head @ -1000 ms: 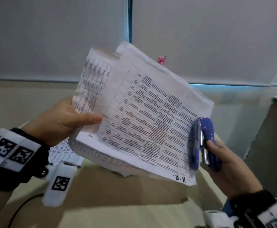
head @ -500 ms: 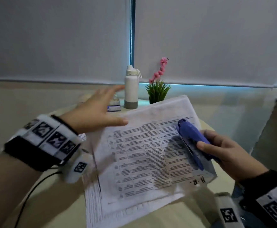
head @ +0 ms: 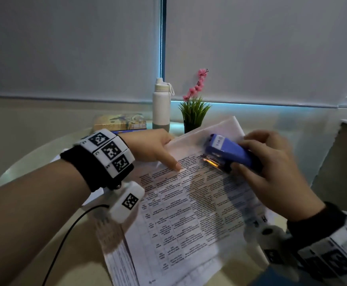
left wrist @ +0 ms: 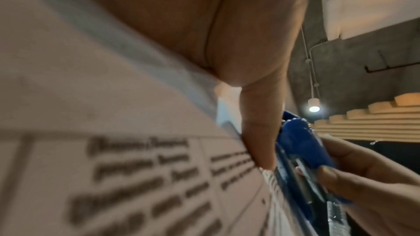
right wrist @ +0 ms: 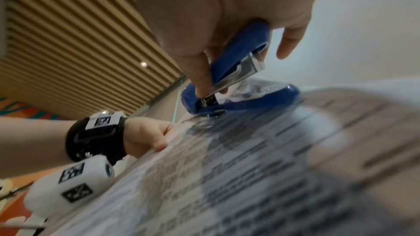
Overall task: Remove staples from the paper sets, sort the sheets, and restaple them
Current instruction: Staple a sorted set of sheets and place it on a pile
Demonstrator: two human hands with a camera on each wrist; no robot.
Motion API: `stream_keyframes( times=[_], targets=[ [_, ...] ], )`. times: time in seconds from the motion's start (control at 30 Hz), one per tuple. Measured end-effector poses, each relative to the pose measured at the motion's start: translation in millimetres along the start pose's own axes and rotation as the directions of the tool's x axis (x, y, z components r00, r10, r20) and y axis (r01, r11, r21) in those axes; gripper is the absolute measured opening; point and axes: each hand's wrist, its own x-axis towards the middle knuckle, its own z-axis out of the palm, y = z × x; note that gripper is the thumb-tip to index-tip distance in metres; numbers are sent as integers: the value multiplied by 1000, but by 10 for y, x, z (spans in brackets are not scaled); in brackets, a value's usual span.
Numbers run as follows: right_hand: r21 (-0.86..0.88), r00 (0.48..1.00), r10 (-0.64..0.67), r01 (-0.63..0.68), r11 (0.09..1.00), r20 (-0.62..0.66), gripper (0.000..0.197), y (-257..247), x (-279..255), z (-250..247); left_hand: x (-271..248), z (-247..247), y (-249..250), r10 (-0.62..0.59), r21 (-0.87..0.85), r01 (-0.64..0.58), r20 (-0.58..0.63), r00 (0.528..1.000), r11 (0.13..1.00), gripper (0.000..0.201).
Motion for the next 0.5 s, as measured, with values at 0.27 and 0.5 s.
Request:
stream_keyframes(
  times=[0.27, 0.5],
  targets=[
    [-68, 993, -95, 99, 993, 68, 33, -191, 45, 37, -23, 22, 100, 3, -180, 3, 31, 1000, 984, 28],
    [-22, 993, -106, 107, 994, 44, 35, -241, 17, 140, -23, 73, 102, 8, -195, -5, 19, 1000, 981, 29]
  ],
)
